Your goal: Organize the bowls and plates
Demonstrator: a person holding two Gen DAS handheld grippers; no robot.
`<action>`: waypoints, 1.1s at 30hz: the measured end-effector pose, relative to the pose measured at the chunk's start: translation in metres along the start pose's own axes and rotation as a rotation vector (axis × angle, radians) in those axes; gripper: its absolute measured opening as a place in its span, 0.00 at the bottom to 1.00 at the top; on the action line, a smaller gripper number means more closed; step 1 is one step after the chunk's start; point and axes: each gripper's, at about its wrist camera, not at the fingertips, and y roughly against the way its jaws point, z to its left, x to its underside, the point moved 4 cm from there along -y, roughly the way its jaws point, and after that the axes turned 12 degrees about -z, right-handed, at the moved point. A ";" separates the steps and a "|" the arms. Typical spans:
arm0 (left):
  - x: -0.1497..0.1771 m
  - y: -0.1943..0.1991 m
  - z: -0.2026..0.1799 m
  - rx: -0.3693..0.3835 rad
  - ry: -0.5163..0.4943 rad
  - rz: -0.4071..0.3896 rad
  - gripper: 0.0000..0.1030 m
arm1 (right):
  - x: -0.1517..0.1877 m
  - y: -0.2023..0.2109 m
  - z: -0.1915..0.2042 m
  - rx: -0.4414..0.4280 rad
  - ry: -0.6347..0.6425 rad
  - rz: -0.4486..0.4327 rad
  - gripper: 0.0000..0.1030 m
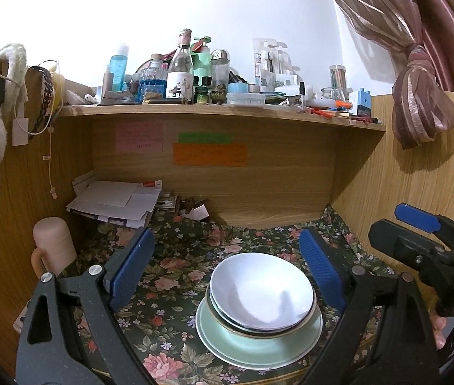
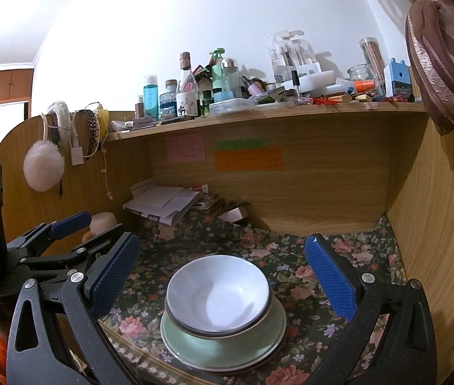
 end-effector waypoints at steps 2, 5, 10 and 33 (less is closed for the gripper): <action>0.000 0.000 0.000 0.001 0.001 0.001 0.90 | 0.000 -0.001 0.000 0.000 -0.002 0.001 1.00; 0.000 -0.001 0.000 -0.005 -0.001 0.002 0.91 | 0.000 -0.001 -0.001 -0.001 -0.001 0.002 1.00; 0.000 -0.001 0.000 -0.001 0.002 0.002 0.91 | 0.000 -0.001 -0.002 -0.004 -0.004 0.001 1.00; -0.003 -0.002 -0.005 -0.010 0.014 -0.010 0.92 | 0.002 -0.004 0.002 0.002 -0.024 0.008 1.00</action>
